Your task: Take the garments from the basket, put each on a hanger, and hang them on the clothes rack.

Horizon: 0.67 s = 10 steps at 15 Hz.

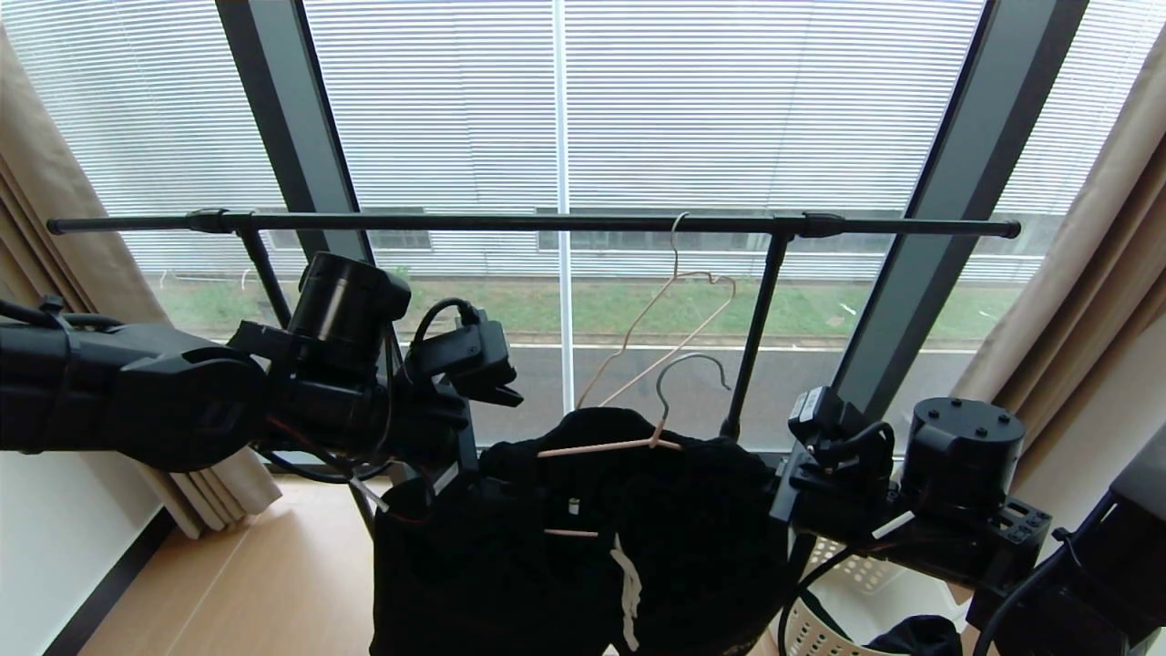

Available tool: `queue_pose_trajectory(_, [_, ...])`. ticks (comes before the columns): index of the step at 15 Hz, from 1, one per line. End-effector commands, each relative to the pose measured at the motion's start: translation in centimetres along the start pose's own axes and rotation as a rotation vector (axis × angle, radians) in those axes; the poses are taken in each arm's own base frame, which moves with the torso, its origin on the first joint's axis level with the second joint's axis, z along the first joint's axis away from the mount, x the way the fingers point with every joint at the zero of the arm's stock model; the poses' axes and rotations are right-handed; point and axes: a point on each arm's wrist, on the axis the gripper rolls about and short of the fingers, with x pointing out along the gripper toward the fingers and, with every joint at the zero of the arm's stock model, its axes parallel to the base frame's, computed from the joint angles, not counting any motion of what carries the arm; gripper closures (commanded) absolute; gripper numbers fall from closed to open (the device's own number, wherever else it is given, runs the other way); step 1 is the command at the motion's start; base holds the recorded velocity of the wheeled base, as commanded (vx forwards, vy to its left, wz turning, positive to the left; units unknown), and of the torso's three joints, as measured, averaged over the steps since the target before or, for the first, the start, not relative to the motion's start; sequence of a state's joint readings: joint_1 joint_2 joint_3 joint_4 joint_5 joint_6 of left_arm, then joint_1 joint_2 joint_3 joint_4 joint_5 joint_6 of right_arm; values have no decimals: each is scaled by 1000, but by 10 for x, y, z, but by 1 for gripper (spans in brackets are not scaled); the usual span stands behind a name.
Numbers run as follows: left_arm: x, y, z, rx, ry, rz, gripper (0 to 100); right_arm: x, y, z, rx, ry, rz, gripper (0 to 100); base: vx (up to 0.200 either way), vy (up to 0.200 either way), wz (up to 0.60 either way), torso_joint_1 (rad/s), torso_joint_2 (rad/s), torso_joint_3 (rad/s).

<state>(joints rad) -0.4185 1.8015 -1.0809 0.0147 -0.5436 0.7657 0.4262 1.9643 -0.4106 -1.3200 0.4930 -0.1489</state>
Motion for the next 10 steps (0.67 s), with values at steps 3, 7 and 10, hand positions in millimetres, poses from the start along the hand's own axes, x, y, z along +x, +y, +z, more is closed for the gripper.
queue_pose_trajectory(3, [6, -3, 2, 6, 1, -19, 0, 1, -1, 1, -12, -25, -2, 100, 0, 0, 0, 0, 0, 0])
queue_pose_trajectory(7, [12, -5, 0, 4, 9, -37, 0, 0, 0, 1, -17, -35, -4, 100, 0, 0, 0, 0, 0, 0])
queue_pose_trajectory(10, [13, -7, 0, 5, 9, -43, 0, 0, 0, 2, -19, -41, -3, 100, 0, 0, 0, 0, 0, 0])
